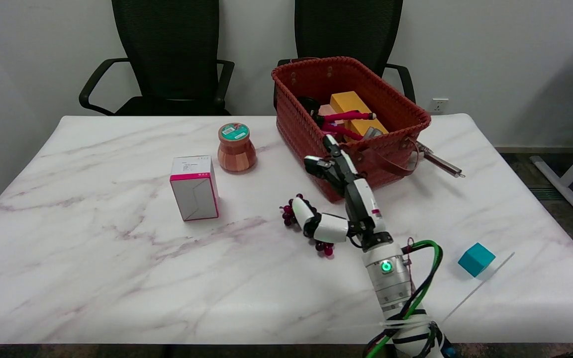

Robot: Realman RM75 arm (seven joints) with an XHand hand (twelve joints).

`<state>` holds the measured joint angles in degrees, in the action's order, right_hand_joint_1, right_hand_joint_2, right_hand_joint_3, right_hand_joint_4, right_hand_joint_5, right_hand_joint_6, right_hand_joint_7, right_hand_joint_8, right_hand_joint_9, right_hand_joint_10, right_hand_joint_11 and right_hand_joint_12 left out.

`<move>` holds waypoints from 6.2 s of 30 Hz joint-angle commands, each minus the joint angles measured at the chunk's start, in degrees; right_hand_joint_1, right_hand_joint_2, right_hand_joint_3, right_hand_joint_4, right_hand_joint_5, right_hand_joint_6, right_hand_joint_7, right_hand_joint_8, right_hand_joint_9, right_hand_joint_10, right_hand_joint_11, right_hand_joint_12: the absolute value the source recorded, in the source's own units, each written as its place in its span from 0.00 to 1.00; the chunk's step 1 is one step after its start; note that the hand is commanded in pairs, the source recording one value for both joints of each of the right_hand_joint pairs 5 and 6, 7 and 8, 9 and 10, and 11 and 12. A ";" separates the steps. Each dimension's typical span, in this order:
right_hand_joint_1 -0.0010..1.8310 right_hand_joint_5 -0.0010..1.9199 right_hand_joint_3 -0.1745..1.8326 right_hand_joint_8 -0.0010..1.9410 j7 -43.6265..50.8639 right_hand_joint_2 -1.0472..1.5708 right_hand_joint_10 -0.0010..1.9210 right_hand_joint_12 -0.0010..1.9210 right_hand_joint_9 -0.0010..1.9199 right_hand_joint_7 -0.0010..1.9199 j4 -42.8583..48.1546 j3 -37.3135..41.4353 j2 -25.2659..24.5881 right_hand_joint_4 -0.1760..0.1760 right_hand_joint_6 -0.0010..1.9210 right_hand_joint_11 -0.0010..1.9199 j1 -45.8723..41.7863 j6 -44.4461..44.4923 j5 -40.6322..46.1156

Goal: Pick up the white paper box.

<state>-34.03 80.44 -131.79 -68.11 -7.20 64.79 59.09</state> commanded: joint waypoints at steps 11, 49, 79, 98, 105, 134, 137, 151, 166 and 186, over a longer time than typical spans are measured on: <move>0.59 0.05 0.54 0.23 -1.64 0.61 0.22 0.19 0.22 0.23 2.93 2.38 -3.29 0.50 0.05 0.19 1.92 -17.02 -1.33; 0.57 0.00 0.31 0.00 -10.84 0.44 0.00 0.00 0.00 0.00 -15.93 0.07 -11.44 0.50 0.00 0.00 18.69 -22.65 -1.50; 0.58 0.00 0.29 0.13 -11.16 0.51 0.15 0.00 0.15 0.13 -40.78 1.27 -21.76 0.50 0.00 0.00 33.56 -23.13 -1.02; 0.57 0.00 0.37 0.12 -11.16 0.49 0.12 0.00 0.12 0.12 -47.17 1.27 -26.14 0.50 0.00 0.00 38.57 -28.08 -0.86; 0.57 0.02 0.37 0.11 -11.16 0.49 0.11 0.00 0.11 0.12 -48.37 1.27 -26.94 0.50 0.02 0.00 38.97 -28.08 -0.86; 0.58 0.13 0.38 0.24 -13.80 0.50 0.21 0.05 0.21 0.25 -48.53 1.11 -27.02 0.50 0.13 0.05 38.66 -30.34 -0.86; 0.58 0.13 0.38 0.24 -13.80 0.49 0.20 0.04 0.20 0.24 -48.53 1.19 -27.02 0.50 0.13 0.04 38.82 -31.21 -0.86; 0.62 0.11 0.31 0.26 -13.80 0.54 0.17 0.01 0.17 0.26 -49.10 1.27 -27.43 0.50 0.11 0.01 39.61 -32.64 -0.86; 0.64 0.10 0.40 0.34 -14.05 0.59 0.24 0.04 0.24 0.34 -50.04 1.27 -28.06 0.50 0.10 0.04 39.93 -32.80 -0.86; 0.67 0.23 0.35 0.49 -19.02 0.70 0.47 0.38 0.47 0.49 -49.33 1.26 -27.98 0.50 0.23 0.38 39.53 -32.15 -0.86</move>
<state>-49.80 30.76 -130.57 -96.06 32.58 32.18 58.23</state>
